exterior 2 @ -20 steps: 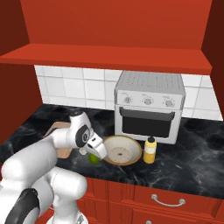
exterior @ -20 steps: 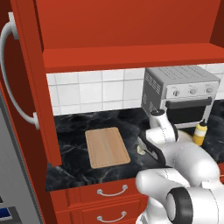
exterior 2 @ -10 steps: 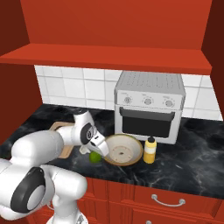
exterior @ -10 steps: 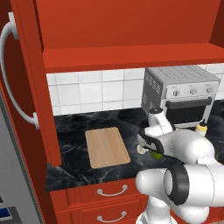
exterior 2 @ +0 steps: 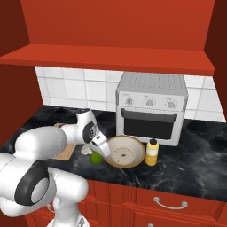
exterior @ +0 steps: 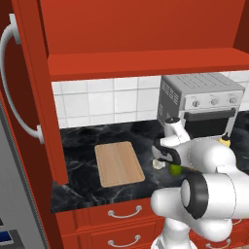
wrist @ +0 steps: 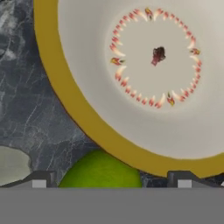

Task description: Open the cabinet. Place the bowl and condiment on the counter. Then place the lime and garlic on the cutting board.

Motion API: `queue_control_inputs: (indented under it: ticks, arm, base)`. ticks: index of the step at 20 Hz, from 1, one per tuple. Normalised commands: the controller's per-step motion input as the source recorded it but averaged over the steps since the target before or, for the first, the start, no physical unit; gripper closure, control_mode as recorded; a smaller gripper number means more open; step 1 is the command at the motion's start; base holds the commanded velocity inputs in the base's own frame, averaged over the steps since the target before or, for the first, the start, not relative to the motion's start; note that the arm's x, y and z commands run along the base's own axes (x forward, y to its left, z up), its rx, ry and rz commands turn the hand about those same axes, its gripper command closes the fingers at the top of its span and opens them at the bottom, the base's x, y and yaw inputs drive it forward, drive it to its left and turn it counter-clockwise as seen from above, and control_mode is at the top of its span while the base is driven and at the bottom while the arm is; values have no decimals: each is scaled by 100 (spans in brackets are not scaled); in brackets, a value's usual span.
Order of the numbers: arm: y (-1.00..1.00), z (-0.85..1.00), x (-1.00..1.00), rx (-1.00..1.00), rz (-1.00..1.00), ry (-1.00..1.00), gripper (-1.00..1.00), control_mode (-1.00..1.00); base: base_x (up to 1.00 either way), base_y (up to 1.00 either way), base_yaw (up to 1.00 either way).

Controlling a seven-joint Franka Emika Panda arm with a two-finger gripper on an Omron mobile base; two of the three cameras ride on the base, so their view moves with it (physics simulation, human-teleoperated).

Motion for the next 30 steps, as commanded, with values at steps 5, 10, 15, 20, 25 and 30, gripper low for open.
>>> queue_control_inputs:
  ticks: [5, 10, 15, 20, 25, 30]
  arm:
    - [0, 16, -7, 1, -2, -6, -100, -100]
    - [0, 3, -1, 0, -6, -4, -100, -100]
    - [0, 0, 0, 6, -11, 0, -100, -100]
    - [-2, 0, 0, 10, -11, 1, -100, -100]
    - [-4, 0, -1, 11, -10, 0, -100, -100]
    - [1, 0, -5, 10, -9, 1, -100, -100]
  base:
    - [0, 0, 0]
    - [0, 0, 0]
    - [0, 0, 0]
    - [0, 0, 0]
    - [0, 0, 0]
    - [0, 0, 0]
